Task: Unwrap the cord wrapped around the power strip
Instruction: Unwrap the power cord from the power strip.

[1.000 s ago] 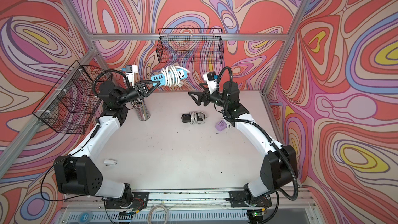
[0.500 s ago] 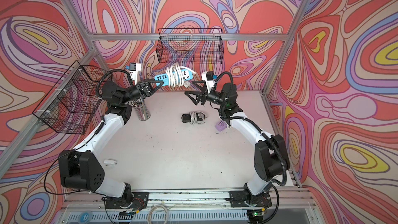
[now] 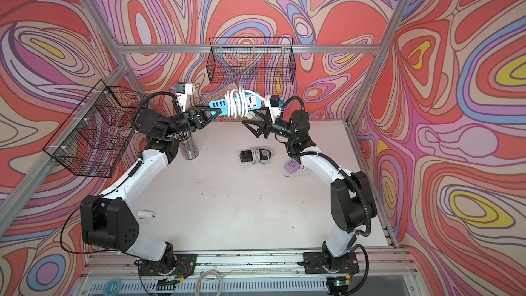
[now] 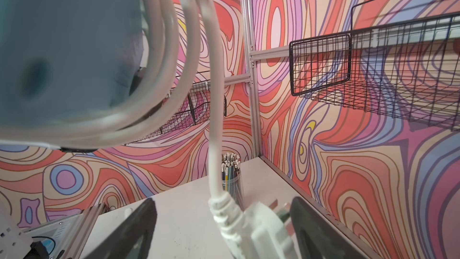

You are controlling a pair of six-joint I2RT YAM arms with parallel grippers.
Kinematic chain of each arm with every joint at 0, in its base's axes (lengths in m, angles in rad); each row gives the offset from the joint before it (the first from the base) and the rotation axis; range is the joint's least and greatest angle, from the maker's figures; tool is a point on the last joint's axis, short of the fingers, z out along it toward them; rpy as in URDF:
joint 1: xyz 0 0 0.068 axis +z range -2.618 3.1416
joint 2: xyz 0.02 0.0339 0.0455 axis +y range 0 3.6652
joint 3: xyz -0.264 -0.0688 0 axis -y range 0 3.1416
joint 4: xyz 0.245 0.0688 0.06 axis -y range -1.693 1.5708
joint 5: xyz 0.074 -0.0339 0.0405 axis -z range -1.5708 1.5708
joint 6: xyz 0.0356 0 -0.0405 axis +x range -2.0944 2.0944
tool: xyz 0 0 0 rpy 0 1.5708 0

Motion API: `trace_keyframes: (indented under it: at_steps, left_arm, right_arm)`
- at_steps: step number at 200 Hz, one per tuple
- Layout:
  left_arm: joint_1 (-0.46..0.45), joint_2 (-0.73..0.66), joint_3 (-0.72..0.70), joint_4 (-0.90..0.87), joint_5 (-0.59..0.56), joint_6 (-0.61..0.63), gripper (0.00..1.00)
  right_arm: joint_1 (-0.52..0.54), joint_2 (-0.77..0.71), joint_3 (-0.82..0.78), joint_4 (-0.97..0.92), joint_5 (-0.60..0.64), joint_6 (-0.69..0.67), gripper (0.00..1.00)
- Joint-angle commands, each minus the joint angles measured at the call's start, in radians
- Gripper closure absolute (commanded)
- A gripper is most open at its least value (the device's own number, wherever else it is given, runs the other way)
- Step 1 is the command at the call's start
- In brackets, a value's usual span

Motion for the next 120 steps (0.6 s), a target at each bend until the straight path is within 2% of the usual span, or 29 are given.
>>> trace_keyframes:
  at_steps: [1, 23, 35, 86, 101, 108, 120]
  left_arm:
    - [-0.010, -0.004, 0.050, 0.118, -0.002, -0.024, 1.00]
    - [-0.017, 0.000, 0.049, 0.120, -0.001, -0.025, 1.00]
    - [-0.019, 0.002, 0.048, 0.120, -0.002, -0.026, 1.00]
    - [-0.019, 0.001, 0.046, 0.106, -0.002, -0.012, 1.00]
    - [-0.019, -0.001, 0.045, 0.100, -0.001, -0.010, 1.00]
    - [-0.019, -0.001, 0.046, 0.100, -0.002, -0.007, 1.00]
    - [-0.018, -0.002, 0.045, 0.099, 0.000, -0.007, 1.00]
  right_arm:
    - [0.008, 0.018, 0.048, 0.036, -0.017, 0.007, 0.19]
    - [0.008, 0.030, 0.063, 0.046, -0.013, 0.014, 0.21]
    - [0.008, 0.033, 0.071, 0.047, -0.010, 0.018, 0.26]
    - [0.008, 0.035, 0.089, -0.006, -0.013, 0.022, 0.76]
    - [0.008, 0.035, 0.089, -0.031, -0.007, 0.021, 0.96]
    - [0.008, 0.035, 0.089, -0.047, -0.003, 0.016, 1.00]
    - [0.008, 0.035, 0.088, -0.069, 0.001, 0.015, 1.00]
